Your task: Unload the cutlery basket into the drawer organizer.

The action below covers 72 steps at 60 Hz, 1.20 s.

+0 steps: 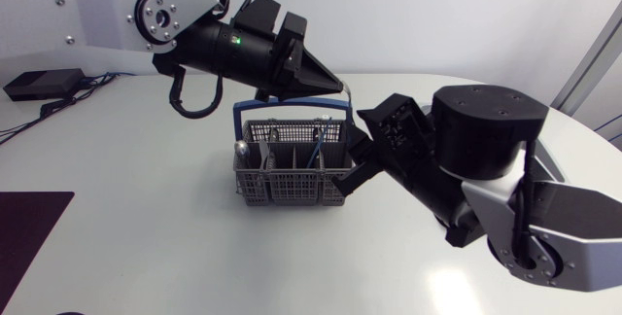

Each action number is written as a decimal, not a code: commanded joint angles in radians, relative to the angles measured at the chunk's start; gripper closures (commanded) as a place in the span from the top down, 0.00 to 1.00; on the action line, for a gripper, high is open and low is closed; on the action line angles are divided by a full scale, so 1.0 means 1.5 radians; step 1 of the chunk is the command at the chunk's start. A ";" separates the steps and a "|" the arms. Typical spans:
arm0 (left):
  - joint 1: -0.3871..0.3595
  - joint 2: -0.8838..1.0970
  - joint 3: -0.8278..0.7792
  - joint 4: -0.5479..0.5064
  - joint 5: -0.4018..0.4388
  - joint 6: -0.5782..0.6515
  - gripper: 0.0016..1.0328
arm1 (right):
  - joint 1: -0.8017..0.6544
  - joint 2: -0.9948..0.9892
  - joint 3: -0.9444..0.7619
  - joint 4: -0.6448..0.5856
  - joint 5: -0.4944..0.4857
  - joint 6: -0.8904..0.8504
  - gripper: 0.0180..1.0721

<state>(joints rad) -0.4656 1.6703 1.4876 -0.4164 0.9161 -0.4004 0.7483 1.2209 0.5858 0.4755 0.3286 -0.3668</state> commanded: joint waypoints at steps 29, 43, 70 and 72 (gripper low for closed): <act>0.001 -0.012 -0.021 0.023 0.013 -0.032 0.07 | -0.001 0.044 0.041 0.001 0.011 0.000 0.05; 0.001 -0.012 -0.022 0.034 0.013 -0.039 0.09 | -0.006 0.072 0.053 -0.015 0.004 0.010 0.05; 0.052 -0.045 -0.017 0.124 0.008 -0.069 0.96 | -0.039 0.015 0.028 -0.072 -0.042 0.010 0.05; 0.060 -0.048 -0.016 0.124 0.009 -0.070 0.96 | -0.048 0.007 0.024 -0.077 -0.049 0.011 0.05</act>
<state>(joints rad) -0.4198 1.6489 1.4593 -0.2527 0.9192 -0.4789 0.6979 1.2552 0.6479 0.3908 0.2749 -0.3595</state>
